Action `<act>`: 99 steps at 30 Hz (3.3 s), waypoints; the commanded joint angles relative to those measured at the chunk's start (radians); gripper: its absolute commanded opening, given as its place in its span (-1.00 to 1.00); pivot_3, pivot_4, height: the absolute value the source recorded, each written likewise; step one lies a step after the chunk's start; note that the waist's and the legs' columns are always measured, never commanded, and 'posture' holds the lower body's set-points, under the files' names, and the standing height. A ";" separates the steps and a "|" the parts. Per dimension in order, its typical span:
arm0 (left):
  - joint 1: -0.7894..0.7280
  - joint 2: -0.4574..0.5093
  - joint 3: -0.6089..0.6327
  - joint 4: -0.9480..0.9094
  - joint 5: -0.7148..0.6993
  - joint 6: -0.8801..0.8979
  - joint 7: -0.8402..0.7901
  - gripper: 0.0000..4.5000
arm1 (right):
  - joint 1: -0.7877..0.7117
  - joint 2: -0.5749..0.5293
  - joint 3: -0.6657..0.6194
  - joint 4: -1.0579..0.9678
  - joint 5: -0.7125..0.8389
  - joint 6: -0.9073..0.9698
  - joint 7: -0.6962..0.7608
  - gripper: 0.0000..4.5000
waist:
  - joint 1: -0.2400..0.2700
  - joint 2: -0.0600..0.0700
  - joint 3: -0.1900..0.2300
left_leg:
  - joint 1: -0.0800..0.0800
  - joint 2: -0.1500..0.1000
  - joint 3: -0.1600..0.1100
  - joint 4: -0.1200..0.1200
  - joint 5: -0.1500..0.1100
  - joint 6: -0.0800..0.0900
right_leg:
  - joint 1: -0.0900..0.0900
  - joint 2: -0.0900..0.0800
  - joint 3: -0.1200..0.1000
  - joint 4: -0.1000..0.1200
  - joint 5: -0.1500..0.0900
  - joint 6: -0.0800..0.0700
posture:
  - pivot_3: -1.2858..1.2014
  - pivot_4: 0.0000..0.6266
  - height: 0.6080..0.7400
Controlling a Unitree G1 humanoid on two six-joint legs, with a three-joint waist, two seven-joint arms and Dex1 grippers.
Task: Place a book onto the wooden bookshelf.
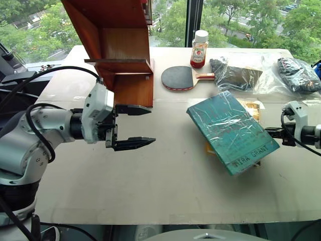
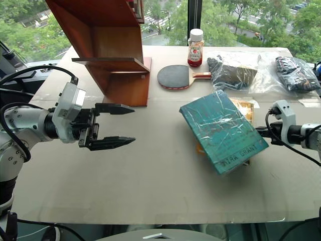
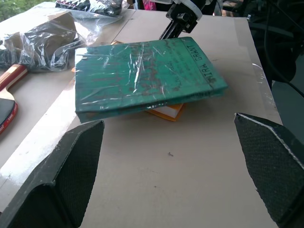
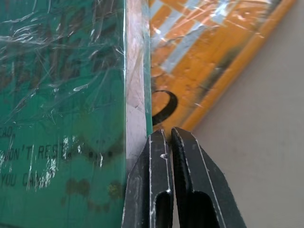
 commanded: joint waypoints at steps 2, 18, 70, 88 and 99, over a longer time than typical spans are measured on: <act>0.019 0.012 0.036 -0.020 -0.011 -0.012 -0.020 1.00 | 0.004 0.025 -0.007 -0.137 0.076 0.088 -0.011 -0.99 | 0.001 0.000 0.000 | 0.000 0.000 0.000 0.000 0.000 0.000 | 0.000 0.000 0.000 0.000 0.000 0.000 | 0.03 -0.52 1.00; 0.157 -0.115 0.017 -0.074 -0.009 0.084 0.221 1.00 | 0.199 -0.071 -0.177 -0.130 -0.007 -0.215 0.006 -0.99 | 0.006 -0.004 0.002 | -0.001 -0.001 0.000 0.000 0.000 0.000 | 0.000 -0.002 0.000 0.000 0.000 0.000 | 0.03 -0.52 1.00; -0.349 -0.656 -0.297 -0.053 0.029 0.131 0.765 -0.97 | 0.476 0.069 -0.642 -0.517 0.501 -0.443 -0.019 1.00 | 0.039 -0.005 -0.006 | -0.001 -0.005 -0.008 0.003 0.000 0.000 | 0.006 -0.002 -0.005 -0.003 0.000 -0.002 | 0.03 -0.52 1.00; -0.525 -0.252 -0.539 0.074 1.424 -0.409 0.809 -0.97 | 0.166 0.070 -0.523 -0.350 0.659 -0.397 -0.036 1.00 | 0.034 -0.007 0.001 | -0.003 -0.003 -0.007 0.001 0.000 0.000 | 0.005 -0.002 -0.005 -0.005 0.003 0.004 | 0.03 -0.52 1.00; -0.336 -0.231 -0.458 -0.013 1.550 -0.313 0.638 -0.97 | 0.111 0.104 -0.455 -0.299 0.623 -0.429 -0.012 1.00 | 0.030 -0.006 0.002 | -0.006 -0.002 -0.007 0.001 0.000 0.000 | 0.001 -0.001 -0.005 -0.003 0.003 0.004 | 0.03 -0.52 1.00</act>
